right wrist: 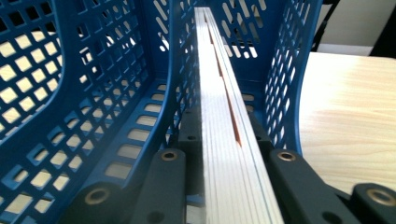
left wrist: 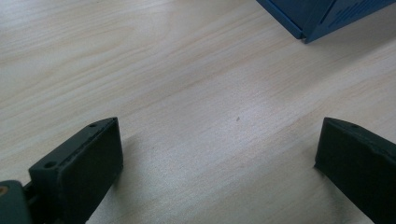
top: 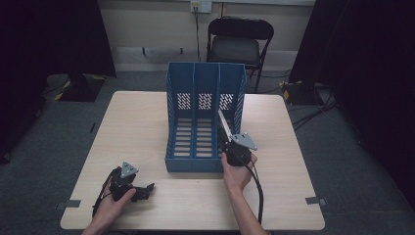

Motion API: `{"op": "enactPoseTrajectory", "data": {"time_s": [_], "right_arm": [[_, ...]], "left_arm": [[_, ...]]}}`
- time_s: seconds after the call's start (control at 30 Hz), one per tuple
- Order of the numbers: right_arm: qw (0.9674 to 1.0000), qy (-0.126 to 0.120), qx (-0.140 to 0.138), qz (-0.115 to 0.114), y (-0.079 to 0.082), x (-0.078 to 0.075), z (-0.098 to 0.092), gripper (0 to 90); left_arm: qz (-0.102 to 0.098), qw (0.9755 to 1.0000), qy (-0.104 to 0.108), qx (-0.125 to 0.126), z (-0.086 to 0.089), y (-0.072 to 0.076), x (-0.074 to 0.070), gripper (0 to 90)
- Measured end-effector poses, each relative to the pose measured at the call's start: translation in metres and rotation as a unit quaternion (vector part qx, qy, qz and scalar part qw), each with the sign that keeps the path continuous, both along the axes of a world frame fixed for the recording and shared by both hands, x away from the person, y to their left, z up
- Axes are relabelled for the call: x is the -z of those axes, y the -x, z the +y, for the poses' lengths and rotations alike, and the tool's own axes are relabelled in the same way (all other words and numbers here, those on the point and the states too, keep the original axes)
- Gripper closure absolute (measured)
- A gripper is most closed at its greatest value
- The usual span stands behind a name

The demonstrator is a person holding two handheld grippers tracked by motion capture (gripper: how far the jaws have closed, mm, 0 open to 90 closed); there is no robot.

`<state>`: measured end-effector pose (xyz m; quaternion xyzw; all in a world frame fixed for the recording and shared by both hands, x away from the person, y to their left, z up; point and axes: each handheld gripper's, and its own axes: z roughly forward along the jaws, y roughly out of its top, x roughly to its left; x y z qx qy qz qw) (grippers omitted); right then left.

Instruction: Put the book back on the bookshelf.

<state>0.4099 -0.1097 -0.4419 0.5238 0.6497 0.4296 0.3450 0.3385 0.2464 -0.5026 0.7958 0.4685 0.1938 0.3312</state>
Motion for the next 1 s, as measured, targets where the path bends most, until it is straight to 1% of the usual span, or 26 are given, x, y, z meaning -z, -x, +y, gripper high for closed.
{"op": "enactPoseTrajectory", "data": {"time_s": [0.1,0.23,0.33,0.53,0.6,0.63,0.73,0.8,0.87,0.93,1.0], "right_arm": [[0.9999,0.011,0.005,-0.002,0.001,0.000,0.004,76.3],[0.9997,0.012,0.020,-0.010,0.002,0.000,0.009,76.5],[0.9996,0.019,0.020,-0.012,0.002,0.000,0.011,76.5],[0.9995,-0.004,0.029,-0.008,0.002,-0.002,0.007,76.5],[0.9993,-0.004,0.035,-0.011,0.003,-0.004,0.006,76.6],[0.9991,-0.005,0.039,-0.017,0.004,-0.004,0.005,76.5],[0.9986,-0.011,0.047,-0.021,0.005,-0.006,0.003,76.6],[0.9984,-0.011,0.051,-0.023,0.005,-0.007,0.002,76.6],[0.9977,-0.018,0.061,-0.023,0.004,-0.007,0.000,76.6],[0.9970,-0.020,0.072,-0.019,0.002,-0.007,-0.002,76.6],[0.9963,-0.030,0.080,-0.013,0.002,-0.007,-0.004,76.6]], "left_arm": [[0.000,1.0000,0.000,0.000,0.000,0.000,0.000,0.3],[0.000,1.0000,0.000,0.000,0.000,0.000,0.000,0.3],[0.000,1.0000,0.000,0.000,0.000,0.000,0.000,0.3],[0.000,1.0000,0.000,0.000,0.000,0.000,0.000,0.3],[0.000,1.0000,0.000,0.000,0.000,0.000,0.000,0.3],[0.000,1.0000,0.000,0.000,0.000,0.000,0.000,0.3],[0.000,1.0000,0.000,0.000,0.000,0.000,0.000,0.3],[0.000,1.0000,0.000,0.000,0.000,0.000,0.000,0.3],[0.000,1.0000,0.000,0.000,0.000,0.000,0.000,0.3],[0.000,1.0000,0.000,0.000,0.000,0.000,0.000,0.3],[0.000,1.0000,0.000,0.000,0.000,0.000,0.000,0.3]]}}
